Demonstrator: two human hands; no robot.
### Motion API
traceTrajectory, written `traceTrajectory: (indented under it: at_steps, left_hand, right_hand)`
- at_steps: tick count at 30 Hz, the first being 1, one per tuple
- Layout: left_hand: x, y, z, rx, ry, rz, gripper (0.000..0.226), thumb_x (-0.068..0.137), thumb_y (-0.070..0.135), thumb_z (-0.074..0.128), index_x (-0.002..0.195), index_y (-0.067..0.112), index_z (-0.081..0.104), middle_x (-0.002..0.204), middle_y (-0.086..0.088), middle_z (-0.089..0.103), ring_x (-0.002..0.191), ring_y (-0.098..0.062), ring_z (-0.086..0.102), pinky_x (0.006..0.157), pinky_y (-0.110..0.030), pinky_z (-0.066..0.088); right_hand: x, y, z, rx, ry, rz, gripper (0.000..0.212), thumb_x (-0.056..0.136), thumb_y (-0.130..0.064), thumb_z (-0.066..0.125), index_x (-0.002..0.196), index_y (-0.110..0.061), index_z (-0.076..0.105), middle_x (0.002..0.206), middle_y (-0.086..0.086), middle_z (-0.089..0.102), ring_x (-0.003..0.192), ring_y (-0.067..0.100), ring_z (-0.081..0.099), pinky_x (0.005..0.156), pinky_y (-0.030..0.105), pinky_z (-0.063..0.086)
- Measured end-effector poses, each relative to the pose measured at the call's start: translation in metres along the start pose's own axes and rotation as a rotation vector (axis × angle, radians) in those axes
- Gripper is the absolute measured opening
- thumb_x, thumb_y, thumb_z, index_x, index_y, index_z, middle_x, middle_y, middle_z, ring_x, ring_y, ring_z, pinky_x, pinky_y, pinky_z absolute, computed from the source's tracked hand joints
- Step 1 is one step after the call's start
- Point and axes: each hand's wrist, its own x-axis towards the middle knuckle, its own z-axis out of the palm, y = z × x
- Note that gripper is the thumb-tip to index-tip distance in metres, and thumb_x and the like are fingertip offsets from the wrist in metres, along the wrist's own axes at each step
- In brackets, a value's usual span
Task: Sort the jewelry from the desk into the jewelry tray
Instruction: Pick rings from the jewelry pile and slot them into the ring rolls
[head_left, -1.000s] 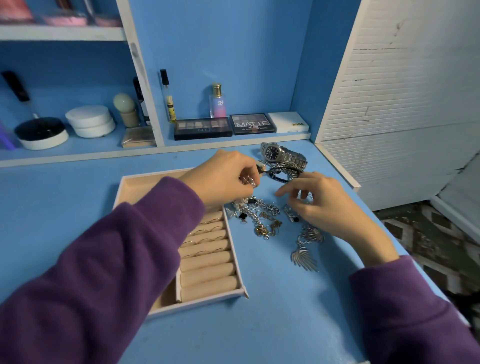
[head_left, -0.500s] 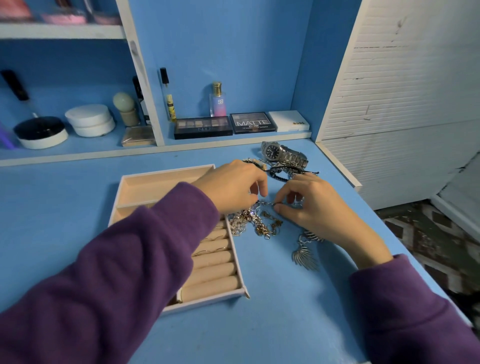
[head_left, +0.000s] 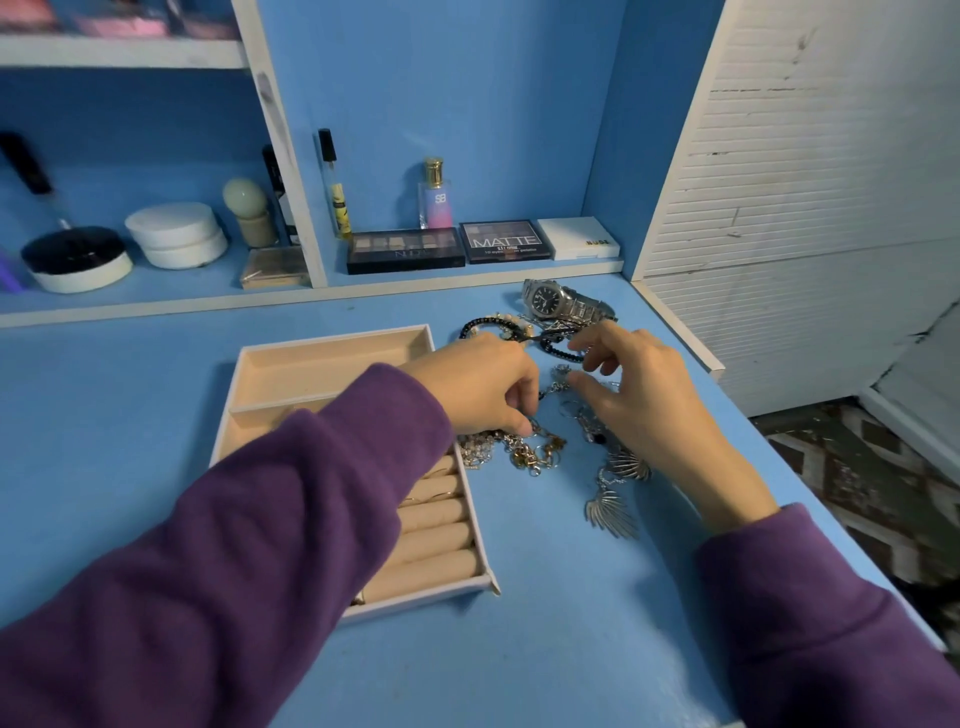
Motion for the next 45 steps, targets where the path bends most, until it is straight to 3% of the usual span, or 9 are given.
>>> traceTrajectory:
  at_steps: [8, 20, 27, 31, 33, 35, 38, 41, 45]
  left_hand:
    - [0.004, 0.002, 0.001, -0.046, -0.041, -0.042, 0.017, 0.081, 0.026, 0.068, 0.095, 0.018, 0.063, 0.079, 0.008, 0.059, 0.074, -0.007, 0.054, 0.057, -0.015, 0.036]
    - [-0.007, 0.000, -0.007, -0.223, 0.139, -0.059, 0.014, 0.071, 0.024, 0.077, 0.079, 0.025, 0.065, 0.070, 0.010, 0.064, 0.066, -0.002, 0.057, 0.070, -0.026, 0.048]
    - [-0.028, -0.002, -0.018, -0.238, 0.304, -0.025, 0.009, 0.074, 0.019, 0.075, 0.082, 0.022, 0.072, 0.071, 0.009, 0.067, 0.063, 0.004, 0.056, 0.058, 0.000, 0.038]
    - [-0.042, -0.001, -0.010, -0.017, 0.460, 0.122, 0.009, 0.083, 0.017, 0.065, 0.090, 0.018, 0.071, 0.083, 0.004, 0.066, 0.074, -0.006, 0.056, 0.070, -0.019, 0.047]
    - [-0.048, -0.004, -0.007, 0.187, 0.565, 0.283, 0.009, 0.083, 0.014, 0.061, 0.086, 0.014, 0.069, 0.082, 0.001, 0.064, 0.079, -0.017, 0.057, 0.065, -0.035, 0.051]
    - [-0.052, -0.009, -0.005, 0.292, 0.638, 0.369, 0.008, 0.081, 0.013, 0.060, 0.083, 0.013, 0.068, 0.079, -0.001, 0.063, 0.078, -0.020, 0.057, 0.057, -0.036, 0.051]
    - [-0.053, -0.010, -0.006, 0.123, 0.670, 0.291, 0.009, 0.080, 0.015, 0.063, 0.083, 0.013, 0.071, 0.078, 0.000, 0.064, 0.074, -0.015, 0.056, 0.063, -0.036, 0.052]
    - [-0.053, -0.013, -0.009, -0.068, 0.672, 0.184, 0.007, 0.078, 0.014, 0.068, 0.083, 0.016, 0.073, 0.077, 0.002, 0.065, 0.065, -0.004, 0.050, 0.067, -0.026, 0.049]
    - [-0.058, -0.013, -0.014, -0.158, 0.676, 0.111, 0.006, 0.076, 0.014, 0.072, 0.080, 0.018, 0.073, 0.069, 0.013, 0.058, 0.059, 0.005, 0.051, 0.063, -0.005, 0.039]
  right_hand:
    - [-0.004, 0.005, -0.014, -0.116, -0.191, 0.035, 0.018, 0.074, -0.039, 0.070, 0.081, -0.023, 0.066, 0.083, -0.003, 0.054, 0.088, 0.015, 0.042, 0.075, 0.029, 0.036]
    - [-0.004, -0.005, -0.007, -0.070, -0.126, -0.033, 0.006, 0.078, -0.028, 0.070, 0.076, -0.022, 0.070, 0.076, -0.004, 0.054, 0.082, 0.016, 0.044, 0.069, 0.027, 0.036]
    - [-0.005, -0.011, -0.011, 0.117, -0.034, -0.043, 0.003, 0.077, -0.018, 0.071, 0.076, -0.020, 0.072, 0.071, -0.004, 0.062, 0.071, 0.010, 0.054, 0.063, 0.010, 0.036]
    - [-0.006, -0.013, -0.009, 0.166, -0.012, -0.051, 0.005, 0.077, -0.013, 0.071, 0.075, -0.017, 0.072, 0.071, 0.000, 0.064, 0.068, 0.010, 0.055, 0.061, 0.008, 0.036]
    - [-0.008, -0.017, -0.008, 0.186, -0.006, -0.066, 0.004, 0.077, -0.012, 0.072, 0.074, -0.016, 0.072, 0.071, 0.003, 0.065, 0.065, 0.013, 0.053, 0.060, 0.008, 0.035]
    - [-0.009, -0.022, -0.008, 0.271, -0.017, -0.065, 0.005, 0.077, -0.014, 0.072, 0.073, -0.016, 0.072, 0.070, 0.003, 0.066, 0.064, 0.012, 0.051, 0.058, 0.010, 0.035]
    - [-0.012, -0.032, -0.011, 0.512, -0.135, -0.007, 0.007, 0.076, -0.021, 0.074, 0.070, -0.020, 0.071, 0.072, 0.008, 0.067, 0.065, 0.024, 0.055, 0.059, 0.036, 0.040]
    - [-0.015, -0.043, -0.011, 0.644, -0.306, -0.012, 0.006, 0.075, -0.015, 0.075, 0.070, -0.014, 0.071, 0.083, 0.003, 0.072, 0.083, 0.028, 0.061, 0.065, 0.035, 0.041]
    - [-0.018, -0.048, -0.004, 0.606, -0.350, -0.047, 0.003, 0.074, -0.011, 0.074, 0.072, -0.011, 0.073, 0.082, -0.001, 0.071, 0.081, 0.022, 0.061, 0.066, 0.032, 0.041]
